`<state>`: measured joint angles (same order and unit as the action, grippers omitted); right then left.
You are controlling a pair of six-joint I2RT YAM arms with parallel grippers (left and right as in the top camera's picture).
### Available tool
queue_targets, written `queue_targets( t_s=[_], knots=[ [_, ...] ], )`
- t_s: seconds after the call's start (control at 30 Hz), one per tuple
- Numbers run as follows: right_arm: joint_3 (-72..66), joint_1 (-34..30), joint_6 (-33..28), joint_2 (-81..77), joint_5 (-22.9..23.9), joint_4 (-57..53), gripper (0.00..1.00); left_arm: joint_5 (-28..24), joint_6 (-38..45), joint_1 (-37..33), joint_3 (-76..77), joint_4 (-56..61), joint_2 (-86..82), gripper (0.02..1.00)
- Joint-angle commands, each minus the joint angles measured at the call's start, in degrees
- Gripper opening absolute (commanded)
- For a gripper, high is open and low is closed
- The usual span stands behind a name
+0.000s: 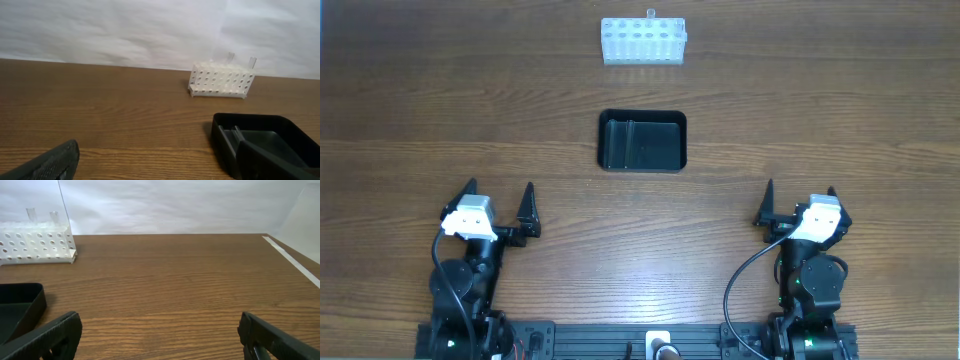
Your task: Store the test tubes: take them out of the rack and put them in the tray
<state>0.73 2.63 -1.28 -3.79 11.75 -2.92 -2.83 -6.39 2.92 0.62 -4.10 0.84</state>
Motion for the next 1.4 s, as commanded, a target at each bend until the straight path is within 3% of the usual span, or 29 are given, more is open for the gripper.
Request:
queue_targets(
  t_s=[0.03,0.4,0.5,0.6,0.73,1.0,1.23,1.4],
  knots=[
    [-0.44,-0.35,1.05,0.50,-4.15,0.90,0.993,-0.76,1.09,-0.31,-0.28,-0.17,-0.57,1.000],
    [-0.42,-0.39,-2.36,0.44,-2.27,-0.07,0.991,-0.76,1.09,-0.31,-0.28,-0.17,-0.57,1.000],
    [-0.42,-0.42,3.02,0.07,-2.36,2.67,0.991,-0.76,1.09,-0.31,-0.31,-0.17,-0.57,1.000],
    [1.57,-0.52,2.93,-4.48,-0.83,9.11,0.993,-0.76,1.09,-0.31,-0.31,-0.17,-0.57,1.000],
    [9.09,-0.98,2.97,-15.54,0.46,12.26,0.993,-0.76,1.09,-0.31,-0.28,-0.17,-0.57,1.000],
    [32.54,1.84,4.42,-45.20,-10.08,12.87,0.993,-0.76,1.09,-0.31,-0.28,-0.17,-0.57,0.998],
    [53.59,11.63,3.80,-70.62,-9.46,9.64,0.993,-0.76,1.09,-0.31,-0.28,-0.17,-0.57,1.000],
    [67.25,17.03,5.42,-84.91,-5.07,4.00,0.993,-0.76,1.09,-0.31,-0.28,-0.17,-0.57,1.000]
  ],
)
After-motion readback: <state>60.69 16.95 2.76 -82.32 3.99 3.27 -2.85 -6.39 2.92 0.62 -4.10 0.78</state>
